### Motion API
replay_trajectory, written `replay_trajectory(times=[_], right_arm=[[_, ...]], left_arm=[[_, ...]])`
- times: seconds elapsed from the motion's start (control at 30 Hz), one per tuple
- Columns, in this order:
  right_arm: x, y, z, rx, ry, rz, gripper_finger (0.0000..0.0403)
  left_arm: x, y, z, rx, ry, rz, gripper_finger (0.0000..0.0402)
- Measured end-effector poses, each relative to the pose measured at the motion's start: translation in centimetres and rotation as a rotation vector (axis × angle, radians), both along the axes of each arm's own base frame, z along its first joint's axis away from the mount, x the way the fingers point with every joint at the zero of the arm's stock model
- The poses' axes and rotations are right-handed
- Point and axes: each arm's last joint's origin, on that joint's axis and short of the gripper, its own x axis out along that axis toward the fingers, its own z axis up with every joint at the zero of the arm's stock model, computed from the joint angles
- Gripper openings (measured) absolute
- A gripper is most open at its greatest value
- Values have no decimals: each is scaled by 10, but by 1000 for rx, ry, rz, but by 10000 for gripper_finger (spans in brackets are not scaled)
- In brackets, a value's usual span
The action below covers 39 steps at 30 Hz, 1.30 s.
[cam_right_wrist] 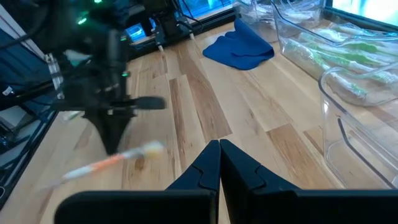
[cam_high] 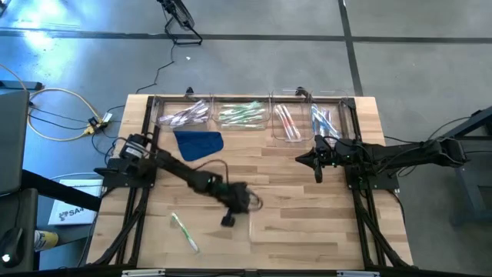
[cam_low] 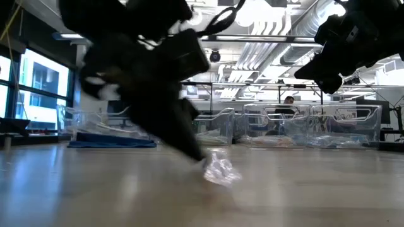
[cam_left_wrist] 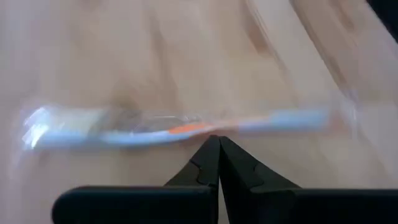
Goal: Pick & Place Toothbrushes
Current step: Put the orange toothbrush into the middle right transparent bin
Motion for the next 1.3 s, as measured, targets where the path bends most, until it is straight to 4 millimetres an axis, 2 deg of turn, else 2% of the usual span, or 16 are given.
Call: replay_trajectory(times=[0.13,0.33,0.5,0.67,0.87,1.03,1.17,1.3], right_arm=[[0,0,0,0,1,0,2],[0,5,-1,25,13,27,2],[0,15,1,25,-7,91,2],[2,22,8,0,-87,145,2],[3,25,15,-84,-157,182,2],[3,25,15,-116,-157,189,2],[3,25,15,-135,-160,192,2],[3,24,16,-145,-164,151,2]], left_arm=[[10,24,5,2,-82,-6,0],[13,56,16,66,-127,-27,0],[11,87,40,185,-225,-17,0],[4,111,77,304,-365,-4,0],[-28,116,135,456,-466,-17,0],[-65,114,170,610,-460,-5,0],[-93,115,182,699,-387,29,0],[-114,115,176,709,-383,55,0]])
